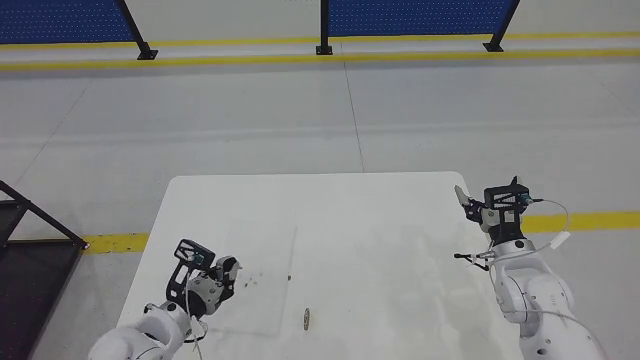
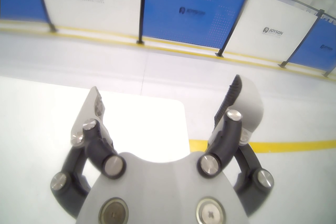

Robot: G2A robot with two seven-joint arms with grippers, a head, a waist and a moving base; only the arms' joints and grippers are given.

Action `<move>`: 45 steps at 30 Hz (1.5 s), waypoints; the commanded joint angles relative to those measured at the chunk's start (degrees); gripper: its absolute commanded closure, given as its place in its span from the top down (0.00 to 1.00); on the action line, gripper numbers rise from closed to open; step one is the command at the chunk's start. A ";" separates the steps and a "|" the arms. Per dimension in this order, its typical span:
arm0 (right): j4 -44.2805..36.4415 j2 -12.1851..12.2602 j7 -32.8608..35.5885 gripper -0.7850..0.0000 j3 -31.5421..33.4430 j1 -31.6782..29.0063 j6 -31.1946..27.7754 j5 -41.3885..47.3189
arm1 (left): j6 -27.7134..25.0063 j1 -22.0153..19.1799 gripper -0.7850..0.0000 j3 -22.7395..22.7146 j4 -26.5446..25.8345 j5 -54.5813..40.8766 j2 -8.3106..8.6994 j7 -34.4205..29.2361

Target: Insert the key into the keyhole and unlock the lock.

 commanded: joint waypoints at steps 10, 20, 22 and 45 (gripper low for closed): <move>0.00 0.00 0.00 1.00 0.00 0.00 0.00 0.00 | -13.94 2.18 0.00 -8.01 5.71 -5.90 0.63 9.99; 0.00 0.00 0.00 1.00 0.00 0.00 0.00 0.00 | -13.94 2.18 0.00 -8.01 5.71 -5.90 0.63 9.99; 0.00 0.00 0.00 1.00 0.00 0.00 0.00 0.00 | -13.94 2.18 0.00 -8.01 5.71 -5.90 0.63 9.99; -2.31 -0.17 -4.25 1.00 -1.22 -2.61 -1.24 -2.65 | -18.14 2.43 0.00 -6.63 6.79 -2.47 0.73 14.41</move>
